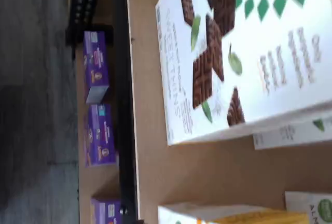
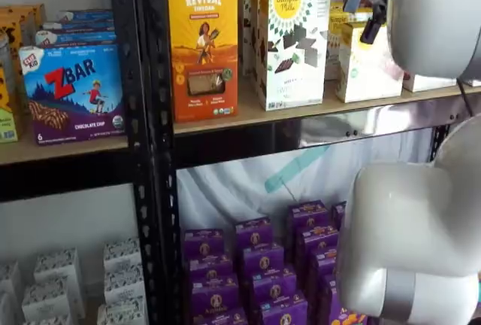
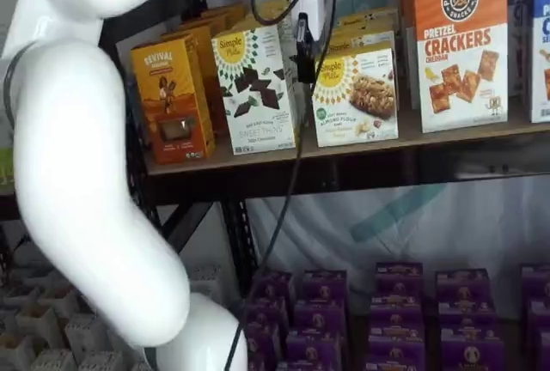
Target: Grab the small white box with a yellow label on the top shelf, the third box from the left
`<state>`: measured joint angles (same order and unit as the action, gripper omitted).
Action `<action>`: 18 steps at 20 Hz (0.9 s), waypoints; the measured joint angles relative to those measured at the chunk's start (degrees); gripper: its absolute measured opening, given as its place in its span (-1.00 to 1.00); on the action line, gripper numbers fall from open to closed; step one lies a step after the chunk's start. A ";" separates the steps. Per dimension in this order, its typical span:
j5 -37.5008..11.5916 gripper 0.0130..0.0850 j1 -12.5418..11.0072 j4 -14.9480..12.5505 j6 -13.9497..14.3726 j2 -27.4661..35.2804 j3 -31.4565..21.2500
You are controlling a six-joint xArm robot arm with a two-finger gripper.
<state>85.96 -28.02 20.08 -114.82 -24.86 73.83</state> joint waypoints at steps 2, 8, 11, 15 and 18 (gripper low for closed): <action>0.04 1.00 -0.16 -0.58 -0.46 1.69 0.72; 0.46 1.00 -0.55 -0.51 -1.04 4.50 2.20; 1.13 1.00 -0.46 -1.05 -1.01 5.87 3.39; 2.48 1.00 0.17 -2.90 -0.63 8.25 5.63; 4.15 1.00 0.68 -4.35 -0.20 9.90 7.43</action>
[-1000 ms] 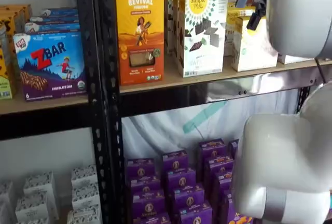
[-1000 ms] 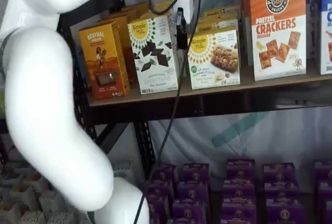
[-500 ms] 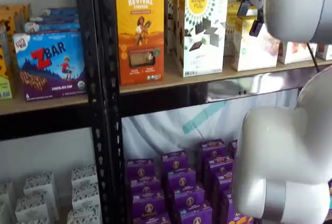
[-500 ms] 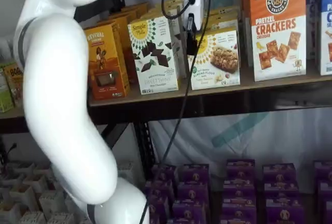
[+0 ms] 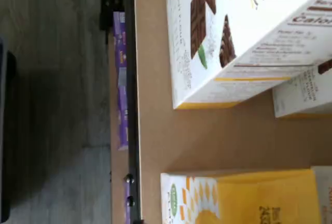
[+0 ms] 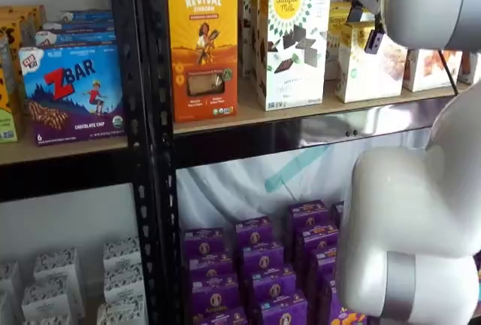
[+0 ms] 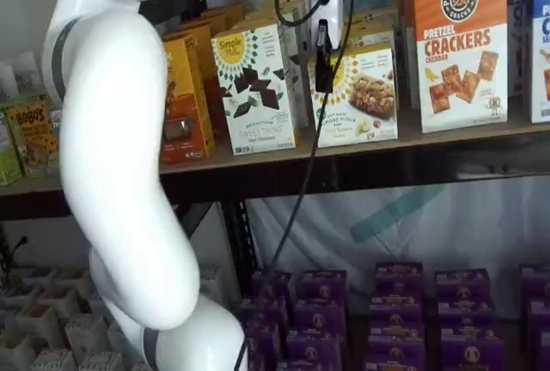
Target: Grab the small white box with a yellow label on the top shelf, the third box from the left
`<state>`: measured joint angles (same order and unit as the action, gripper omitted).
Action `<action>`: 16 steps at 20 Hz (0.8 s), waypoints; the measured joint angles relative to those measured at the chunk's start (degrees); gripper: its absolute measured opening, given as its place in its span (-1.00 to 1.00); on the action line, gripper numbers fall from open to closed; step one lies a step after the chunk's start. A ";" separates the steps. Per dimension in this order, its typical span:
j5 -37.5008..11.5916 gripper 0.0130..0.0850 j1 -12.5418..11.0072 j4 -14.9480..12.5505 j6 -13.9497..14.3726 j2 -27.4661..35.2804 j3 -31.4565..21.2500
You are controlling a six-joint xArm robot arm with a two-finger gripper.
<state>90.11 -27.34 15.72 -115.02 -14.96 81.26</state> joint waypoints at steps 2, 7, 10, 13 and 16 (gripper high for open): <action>2.04 1.00 0.50 -1.42 0.47 1.41 1.83; 5.57 1.00 1.41 -3.73 1.31 3.34 4.70; 5.00 1.00 1.56 -3.88 1.40 2.95 4.15; 3.77 1.00 1.73 -3.88 1.44 2.12 2.95; 3.33 1.00 1.96 -4.26 1.55 1.64 2.24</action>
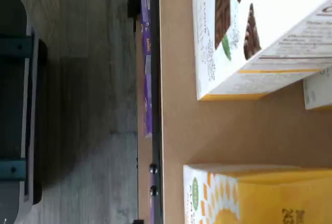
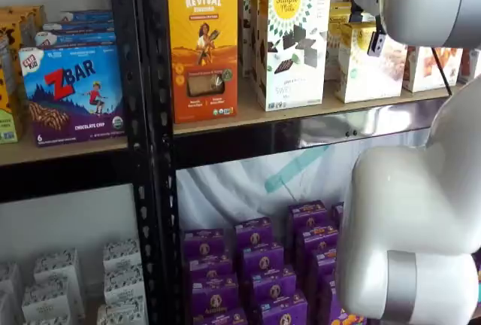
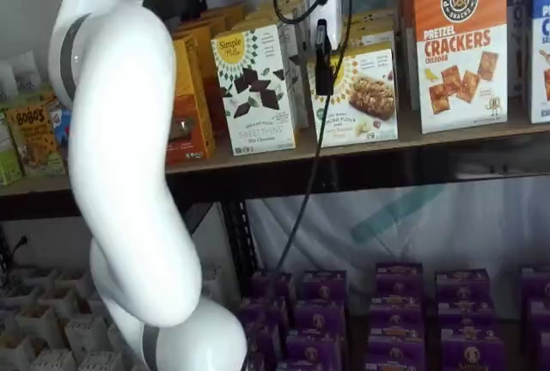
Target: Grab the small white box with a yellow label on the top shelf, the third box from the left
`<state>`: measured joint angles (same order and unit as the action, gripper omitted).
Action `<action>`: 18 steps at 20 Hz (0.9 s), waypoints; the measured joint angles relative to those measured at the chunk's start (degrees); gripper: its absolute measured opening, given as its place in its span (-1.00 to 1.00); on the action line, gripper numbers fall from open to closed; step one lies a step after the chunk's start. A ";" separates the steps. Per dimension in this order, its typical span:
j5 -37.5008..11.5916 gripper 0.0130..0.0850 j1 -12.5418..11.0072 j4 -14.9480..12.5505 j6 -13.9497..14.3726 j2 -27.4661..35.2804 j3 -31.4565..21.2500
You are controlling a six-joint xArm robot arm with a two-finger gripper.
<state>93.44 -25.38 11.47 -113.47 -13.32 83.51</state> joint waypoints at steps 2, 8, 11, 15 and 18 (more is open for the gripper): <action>0.00 1.00 0.12 -0.29 0.06 -0.17 -0.25; -0.29 1.00 0.11 -0.43 -0.03 -0.73 -1.13; -0.67 0.78 0.02 -0.16 -0.11 -1.06 -1.64; -1.20 0.56 0.05 0.03 -0.11 -1.38 -2.20; -1.41 0.44 0.06 0.23 -0.09 -1.47 -2.39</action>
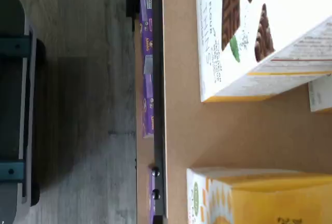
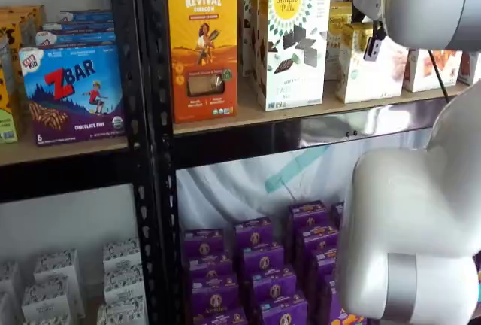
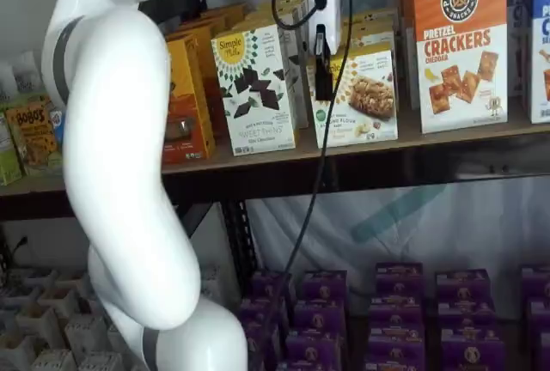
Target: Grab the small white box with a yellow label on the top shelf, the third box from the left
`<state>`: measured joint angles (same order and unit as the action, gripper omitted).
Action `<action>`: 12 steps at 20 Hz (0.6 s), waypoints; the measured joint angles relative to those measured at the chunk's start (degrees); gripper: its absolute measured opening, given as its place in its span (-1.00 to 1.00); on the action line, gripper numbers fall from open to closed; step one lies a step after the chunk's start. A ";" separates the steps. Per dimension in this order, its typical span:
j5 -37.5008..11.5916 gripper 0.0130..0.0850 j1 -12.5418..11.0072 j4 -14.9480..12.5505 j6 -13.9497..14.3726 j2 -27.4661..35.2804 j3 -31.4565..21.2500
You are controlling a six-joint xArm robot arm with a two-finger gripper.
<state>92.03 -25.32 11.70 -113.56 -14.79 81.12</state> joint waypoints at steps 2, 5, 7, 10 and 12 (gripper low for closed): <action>-0.13 0.44 0.05 -0.02 0.03 -0.04 -0.10; -0.34 0.33 0.06 0.08 0.02 -0.12 -0.29; -0.51 0.22 -0.05 0.32 -0.06 -0.20 -0.46; -0.80 0.11 -0.20 0.53 -0.21 -0.31 -0.66; -1.03 0.00 -0.33 0.67 -0.34 -0.38 -0.82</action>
<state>90.99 -25.64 12.37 -113.90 -15.18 80.30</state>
